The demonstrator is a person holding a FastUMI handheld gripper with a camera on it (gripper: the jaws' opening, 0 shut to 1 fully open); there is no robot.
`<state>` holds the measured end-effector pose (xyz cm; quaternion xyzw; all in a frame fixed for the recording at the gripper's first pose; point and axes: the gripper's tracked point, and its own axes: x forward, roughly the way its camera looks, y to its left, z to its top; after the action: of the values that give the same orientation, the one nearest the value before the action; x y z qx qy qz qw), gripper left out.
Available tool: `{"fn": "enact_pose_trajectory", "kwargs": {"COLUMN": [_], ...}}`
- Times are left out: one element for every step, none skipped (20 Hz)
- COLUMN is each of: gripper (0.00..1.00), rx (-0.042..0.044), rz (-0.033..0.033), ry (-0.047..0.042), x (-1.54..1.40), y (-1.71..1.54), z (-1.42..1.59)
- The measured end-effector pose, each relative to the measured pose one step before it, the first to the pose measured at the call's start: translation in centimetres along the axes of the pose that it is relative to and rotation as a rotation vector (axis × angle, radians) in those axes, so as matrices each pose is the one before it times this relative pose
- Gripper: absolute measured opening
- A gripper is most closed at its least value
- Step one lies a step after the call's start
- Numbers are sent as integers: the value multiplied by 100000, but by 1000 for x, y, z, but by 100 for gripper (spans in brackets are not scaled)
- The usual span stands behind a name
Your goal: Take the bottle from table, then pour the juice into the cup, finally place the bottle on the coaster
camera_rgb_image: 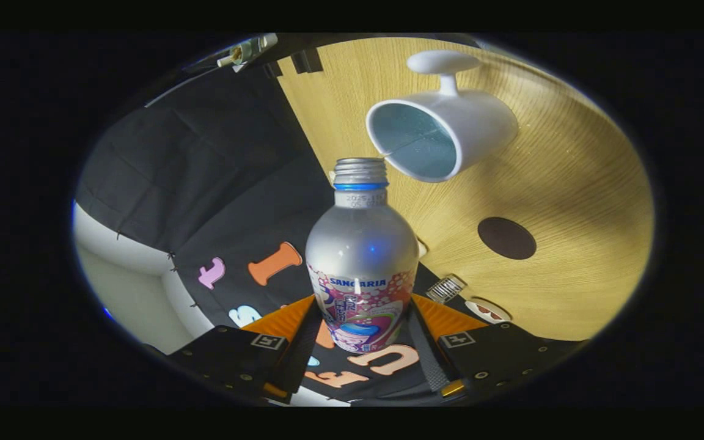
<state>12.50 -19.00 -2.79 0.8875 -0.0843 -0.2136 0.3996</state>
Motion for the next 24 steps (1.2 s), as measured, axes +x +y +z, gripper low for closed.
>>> {"fn": "enact_pose_trajectory", "kwargs": {"gripper": [77, 77, 77, 77, 77, 77, 77, 77, 77, 77, 77, 77, 77, 77, 77, 77, 77, 77, 77, 77, 77, 77, 77, 77], "rx": [1544, 2416, 1230, 162, -237, 202, 481, 475, 52, 242, 550, 405, 503, 523, 354, 210, 341, -97, -152, -481, -1343, -2725, -4079, -5070], "rz": [996, 1846, 214, 17, -551, -114, 58, 177, -46, -44, 427, 176, 421, 294, 304, -81, 25, -194, 28, -102, -169, -807, -1478, -1598], "ry": [-441, -92, 122, -515, -171, -433, -7, 35, -150, 169, 96, -25, 13, -49, -151, -20, -267, -211, -71, 114, 43, -19, 156, 566], "x": [-10, 24, -46, -10, 54, -2, -159, 23, 65, 20, 23, 49, -17, 27, -23, 32, -42, 67, 46, -22, 33, 169, 168, 211], "y": [236, 475, 61, -95, -154, -50, -35, 76, 73, -53, 131, 15, 108, 55, 109, -90, 72, -51, 58, -27, -76, -266, -471, -527], "z": [115, 85, 21, 102, 24, 99, -54, 71, -27, -46, 18, -29, -26, -34, 43, -9, 23, 10, 13, -61, -33, 27, 2, -280]}}
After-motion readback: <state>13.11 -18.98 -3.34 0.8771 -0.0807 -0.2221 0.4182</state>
